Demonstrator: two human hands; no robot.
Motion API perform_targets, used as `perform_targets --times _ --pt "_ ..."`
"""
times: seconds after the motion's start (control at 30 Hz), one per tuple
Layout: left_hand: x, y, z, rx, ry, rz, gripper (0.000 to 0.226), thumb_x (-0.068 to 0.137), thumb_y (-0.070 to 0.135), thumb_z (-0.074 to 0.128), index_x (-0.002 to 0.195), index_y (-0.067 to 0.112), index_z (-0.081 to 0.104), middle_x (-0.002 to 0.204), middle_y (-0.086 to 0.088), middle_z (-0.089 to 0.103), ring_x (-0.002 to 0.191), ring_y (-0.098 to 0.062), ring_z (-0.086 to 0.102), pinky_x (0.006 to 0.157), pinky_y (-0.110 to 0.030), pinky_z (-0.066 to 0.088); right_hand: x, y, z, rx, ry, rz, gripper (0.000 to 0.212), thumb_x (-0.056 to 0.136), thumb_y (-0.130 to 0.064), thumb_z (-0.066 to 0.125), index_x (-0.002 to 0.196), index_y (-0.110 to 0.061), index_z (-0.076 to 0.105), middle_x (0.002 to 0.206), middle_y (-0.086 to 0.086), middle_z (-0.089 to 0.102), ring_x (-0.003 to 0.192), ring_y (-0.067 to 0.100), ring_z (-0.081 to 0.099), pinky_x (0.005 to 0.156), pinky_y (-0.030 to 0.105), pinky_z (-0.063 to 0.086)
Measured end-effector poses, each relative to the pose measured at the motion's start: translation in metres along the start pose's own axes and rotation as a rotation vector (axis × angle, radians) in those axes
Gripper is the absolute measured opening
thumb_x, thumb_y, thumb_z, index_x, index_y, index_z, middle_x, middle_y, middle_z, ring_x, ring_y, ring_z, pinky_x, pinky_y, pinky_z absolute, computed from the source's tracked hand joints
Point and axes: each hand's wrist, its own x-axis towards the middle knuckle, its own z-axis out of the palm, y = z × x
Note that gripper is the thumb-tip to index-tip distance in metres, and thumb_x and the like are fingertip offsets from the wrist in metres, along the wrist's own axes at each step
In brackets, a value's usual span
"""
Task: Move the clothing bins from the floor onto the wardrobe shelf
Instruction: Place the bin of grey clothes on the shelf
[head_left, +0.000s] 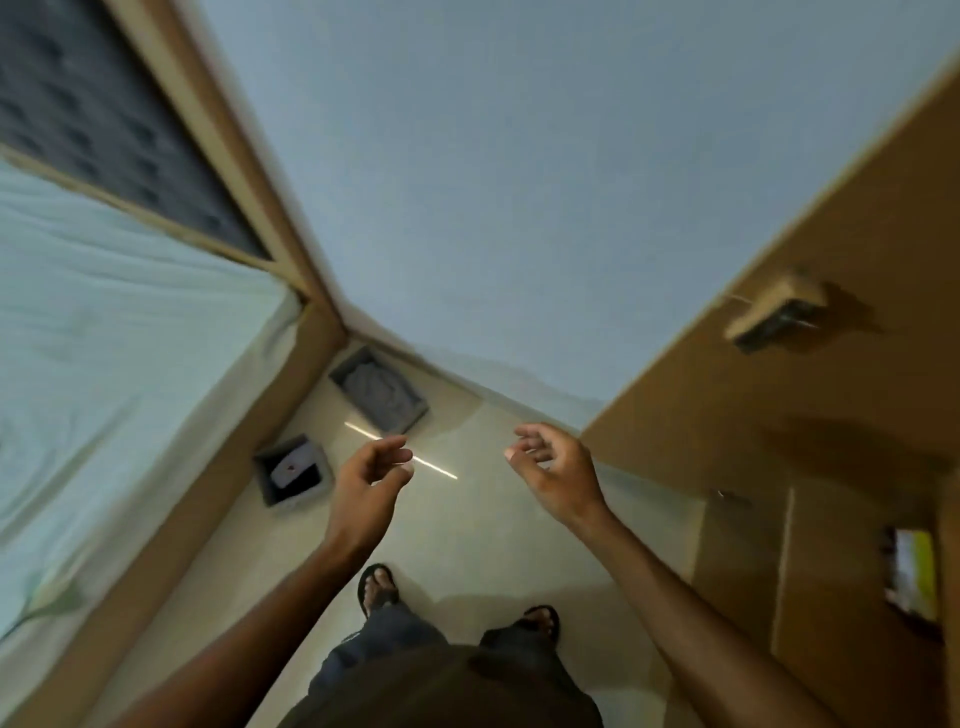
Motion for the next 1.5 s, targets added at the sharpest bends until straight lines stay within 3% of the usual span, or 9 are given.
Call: perform_targets --times 0.17,0.3,0.57,0.67,0.9,1.03,1.23,1.4,1.5 --pt "0.025 -0.014 -0.097 -0.039 0.139 -0.034 0.030 0.089 0.001 0.062 0.113 0.018 0.064 0.101 -0.001 0.070 0.096 -0.013 0.066 0.080 -0.020 0.052 0.047 -0.057 0.097 -0.119 -0.187 -0.077 0.030 0.082 -0.030 0.072 0.109 -0.020 0.068 0.087 -0.010 0.068 0.079 -0.001 0.063 0.068 0.012 0.051" --pt "0.060 -0.022 -0.154 -0.042 0.238 -0.075 0.027 0.088 0.004 0.063 0.111 0.018 0.065 0.102 -0.002 0.070 0.097 -0.014 0.066 0.085 -0.026 0.053 0.084 -0.092 0.155 -0.182 -0.282 -0.121 0.030 0.083 -0.030 0.071 0.112 -0.022 0.067 0.088 -0.010 0.068 0.079 0.007 0.065 0.068 0.013 0.052" --pt "0.182 -0.052 -0.174 -0.080 0.330 -0.239 0.028 0.089 0.007 0.063 0.116 0.016 0.063 0.102 -0.002 0.067 0.095 -0.013 0.064 0.081 -0.020 0.051 0.226 -0.098 0.235 -0.310 -0.414 -0.094 0.035 0.084 -0.034 0.068 0.117 -0.023 0.065 0.091 -0.011 0.067 0.082 0.005 0.065 0.070 0.017 0.054" --pt "0.239 -0.084 -0.158 -0.080 0.333 -0.344 0.029 0.089 0.009 0.062 0.118 0.016 0.061 0.101 -0.002 0.065 0.092 -0.012 0.062 0.077 -0.017 0.050 0.291 -0.062 0.262 -0.387 -0.468 -0.058 0.033 0.086 -0.031 0.067 0.117 -0.022 0.064 0.090 -0.011 0.066 0.078 0.002 0.064 0.061 0.010 0.049" --pt "0.385 -0.226 -0.105 -0.091 0.372 -0.637 0.033 0.089 0.018 0.062 0.122 0.018 0.059 0.109 -0.001 0.063 0.093 -0.011 0.061 0.071 -0.020 0.047 0.448 0.086 0.340 -0.645 -0.584 0.054 0.044 0.086 -0.037 0.063 0.127 -0.024 0.056 0.113 -0.005 0.064 0.097 0.011 0.061 0.085 0.032 0.054" --pt "0.466 -0.334 -0.068 0.083 0.319 -0.647 0.037 0.089 0.024 0.061 0.125 0.022 0.058 0.120 -0.001 0.061 0.100 -0.015 0.060 0.087 -0.035 0.053 0.537 0.198 0.395 -0.826 -0.651 -0.017 0.049 0.086 -0.039 0.062 0.131 -0.022 0.054 0.129 0.003 0.058 0.115 0.021 0.056 0.095 0.038 0.049" --pt "0.562 -0.456 -0.033 0.237 0.188 -0.606 0.055 0.088 0.026 0.062 0.141 0.022 0.046 0.145 -0.008 0.042 0.129 -0.028 0.047 0.102 -0.037 0.043 0.616 0.329 0.462 -1.009 -0.653 -0.150 0.055 0.081 -0.054 0.053 0.127 -0.025 0.054 0.140 0.015 0.043 0.120 0.036 0.050 0.095 0.045 0.049" --pt "0.584 -0.501 -0.017 0.102 0.180 -0.660 0.066 0.090 0.029 0.062 0.148 0.017 0.034 0.149 -0.008 0.044 0.132 -0.029 0.047 0.107 -0.036 0.041 0.632 0.370 0.482 -0.938 -0.547 -0.193 0.018 0.086 -0.009 0.051 0.098 -0.004 0.063 0.115 0.018 0.058 0.097 0.039 0.057 0.072 0.035 0.043" --pt "0.567 -0.497 -0.017 0.117 0.163 -0.696 0.071 0.089 0.032 0.064 0.150 0.018 0.030 0.150 -0.007 0.043 0.133 -0.028 0.046 0.105 -0.035 0.041 0.616 0.359 0.468 -0.900 -0.540 -0.222 0.031 0.078 0.004 0.047 0.100 -0.006 0.066 0.102 0.018 0.062 0.090 0.040 0.060 0.065 0.031 0.040"
